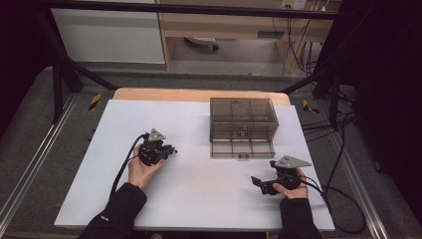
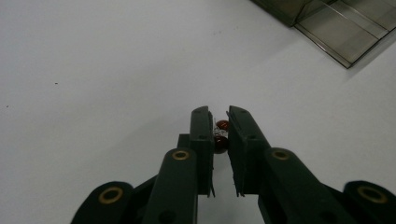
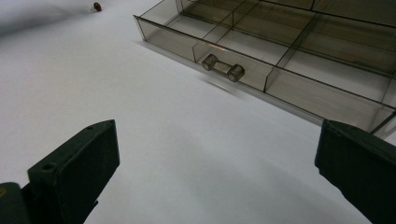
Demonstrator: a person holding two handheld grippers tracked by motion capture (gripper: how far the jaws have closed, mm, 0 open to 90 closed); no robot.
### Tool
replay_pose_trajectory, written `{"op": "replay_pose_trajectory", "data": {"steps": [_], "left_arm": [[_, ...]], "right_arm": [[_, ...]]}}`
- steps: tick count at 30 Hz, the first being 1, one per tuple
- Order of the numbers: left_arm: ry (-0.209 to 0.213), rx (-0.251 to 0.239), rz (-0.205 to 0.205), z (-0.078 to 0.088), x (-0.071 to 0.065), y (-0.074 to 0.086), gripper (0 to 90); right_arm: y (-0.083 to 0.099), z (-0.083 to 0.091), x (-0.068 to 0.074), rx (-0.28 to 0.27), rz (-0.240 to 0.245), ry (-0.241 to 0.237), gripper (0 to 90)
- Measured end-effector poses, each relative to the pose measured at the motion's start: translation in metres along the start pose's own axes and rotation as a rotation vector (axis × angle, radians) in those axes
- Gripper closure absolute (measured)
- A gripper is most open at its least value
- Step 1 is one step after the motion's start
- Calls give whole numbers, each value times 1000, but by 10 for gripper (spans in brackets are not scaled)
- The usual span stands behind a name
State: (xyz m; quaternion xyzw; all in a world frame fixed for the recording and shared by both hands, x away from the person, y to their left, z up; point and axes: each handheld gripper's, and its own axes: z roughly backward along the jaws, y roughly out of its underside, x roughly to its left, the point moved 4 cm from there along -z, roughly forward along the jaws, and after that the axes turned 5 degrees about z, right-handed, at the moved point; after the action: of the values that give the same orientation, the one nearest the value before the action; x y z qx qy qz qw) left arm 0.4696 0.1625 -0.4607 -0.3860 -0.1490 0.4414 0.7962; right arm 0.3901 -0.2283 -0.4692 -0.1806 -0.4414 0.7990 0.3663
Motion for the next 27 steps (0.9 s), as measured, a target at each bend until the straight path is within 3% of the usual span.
{"op": "replay_pose_trajectory", "data": {"steps": [27], "left_arm": [[46,7,-38,2,-24,-3,796]], "right_arm": [[0,0,1,7,-4,-7,6]]}}
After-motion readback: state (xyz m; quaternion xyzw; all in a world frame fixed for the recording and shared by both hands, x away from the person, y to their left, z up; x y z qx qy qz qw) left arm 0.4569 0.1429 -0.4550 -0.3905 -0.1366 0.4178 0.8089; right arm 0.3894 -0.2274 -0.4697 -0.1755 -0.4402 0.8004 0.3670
